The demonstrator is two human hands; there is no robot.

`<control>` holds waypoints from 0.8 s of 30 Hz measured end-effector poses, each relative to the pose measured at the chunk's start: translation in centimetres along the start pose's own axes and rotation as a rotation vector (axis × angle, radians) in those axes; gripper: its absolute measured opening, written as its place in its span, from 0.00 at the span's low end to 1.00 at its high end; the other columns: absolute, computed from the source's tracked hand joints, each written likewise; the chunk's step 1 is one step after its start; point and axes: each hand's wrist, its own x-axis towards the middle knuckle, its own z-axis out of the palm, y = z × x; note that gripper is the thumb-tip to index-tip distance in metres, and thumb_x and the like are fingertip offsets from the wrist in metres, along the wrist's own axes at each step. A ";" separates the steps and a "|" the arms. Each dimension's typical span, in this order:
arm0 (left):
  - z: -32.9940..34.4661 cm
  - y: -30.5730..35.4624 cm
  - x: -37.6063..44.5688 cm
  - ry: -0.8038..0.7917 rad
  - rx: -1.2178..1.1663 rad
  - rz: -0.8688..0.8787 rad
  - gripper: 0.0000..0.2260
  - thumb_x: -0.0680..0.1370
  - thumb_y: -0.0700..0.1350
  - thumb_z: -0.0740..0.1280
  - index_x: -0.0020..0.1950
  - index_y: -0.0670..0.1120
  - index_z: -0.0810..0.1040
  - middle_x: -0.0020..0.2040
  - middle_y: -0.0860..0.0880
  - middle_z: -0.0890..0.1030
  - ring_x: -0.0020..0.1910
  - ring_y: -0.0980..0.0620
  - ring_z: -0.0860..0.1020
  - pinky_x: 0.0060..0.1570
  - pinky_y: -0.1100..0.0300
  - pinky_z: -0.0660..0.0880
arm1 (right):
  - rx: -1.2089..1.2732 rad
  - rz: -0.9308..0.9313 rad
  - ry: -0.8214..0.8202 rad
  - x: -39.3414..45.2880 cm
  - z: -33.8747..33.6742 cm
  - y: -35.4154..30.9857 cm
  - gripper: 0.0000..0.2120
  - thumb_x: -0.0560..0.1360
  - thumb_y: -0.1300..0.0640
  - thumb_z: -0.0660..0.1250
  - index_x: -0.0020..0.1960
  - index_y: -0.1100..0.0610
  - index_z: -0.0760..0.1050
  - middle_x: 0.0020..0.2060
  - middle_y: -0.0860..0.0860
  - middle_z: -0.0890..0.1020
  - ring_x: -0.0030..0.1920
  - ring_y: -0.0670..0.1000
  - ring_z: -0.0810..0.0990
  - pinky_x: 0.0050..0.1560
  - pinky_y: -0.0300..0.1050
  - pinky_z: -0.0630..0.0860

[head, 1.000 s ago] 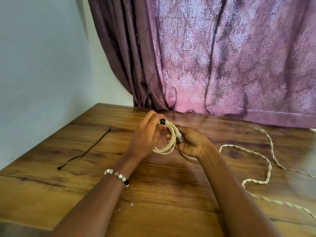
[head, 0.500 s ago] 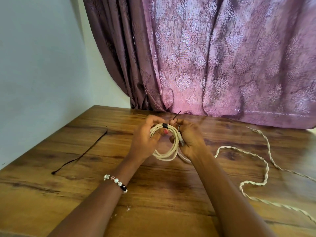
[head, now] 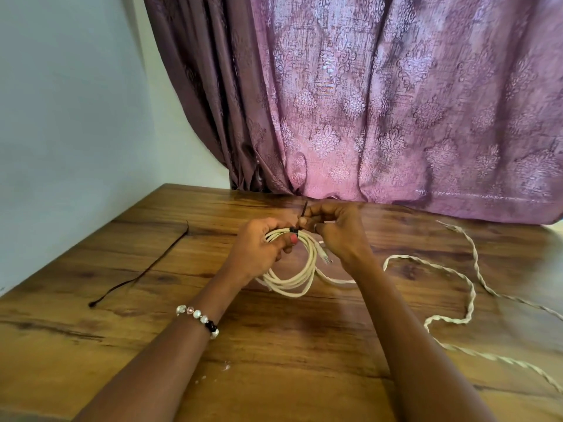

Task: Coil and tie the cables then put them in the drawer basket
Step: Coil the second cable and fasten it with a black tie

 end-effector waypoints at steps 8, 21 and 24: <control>-0.5 0.2 -0.1 -0.088 -0.069 -0.086 0.03 0.76 0.40 0.69 0.49 0.45 0.81 0.37 0.44 0.80 0.37 0.47 0.74 0.31 0.62 0.70 | 0.135 -0.125 -0.019 0.0 0.3 0.8 0.06 0.68 0.71 0.73 0.44 0.67 0.81 0.39 0.57 0.84 0.37 0.46 0.81 0.36 0.34 0.74; -0.7 -1.0 0.3 -0.079 0.002 -0.081 0.08 0.79 0.41 0.66 0.48 0.55 0.78 0.43 0.43 0.81 0.41 0.47 0.77 0.51 0.36 0.76 | -0.240 -0.426 -0.137 1.2 -1.3 1.3 0.17 0.62 0.80 0.67 0.41 0.61 0.84 0.37 0.46 0.83 0.39 0.43 0.82 0.41 0.39 0.80; -0.8 -0.5 0.1 -0.086 0.052 -0.067 0.07 0.78 0.42 0.66 0.48 0.56 0.77 0.48 0.39 0.83 0.42 0.48 0.79 0.50 0.39 0.78 | -0.349 -0.471 -0.176 1.0 -1.1 1.0 0.17 0.61 0.77 0.63 0.42 0.63 0.84 0.37 0.48 0.82 0.39 0.40 0.80 0.39 0.32 0.76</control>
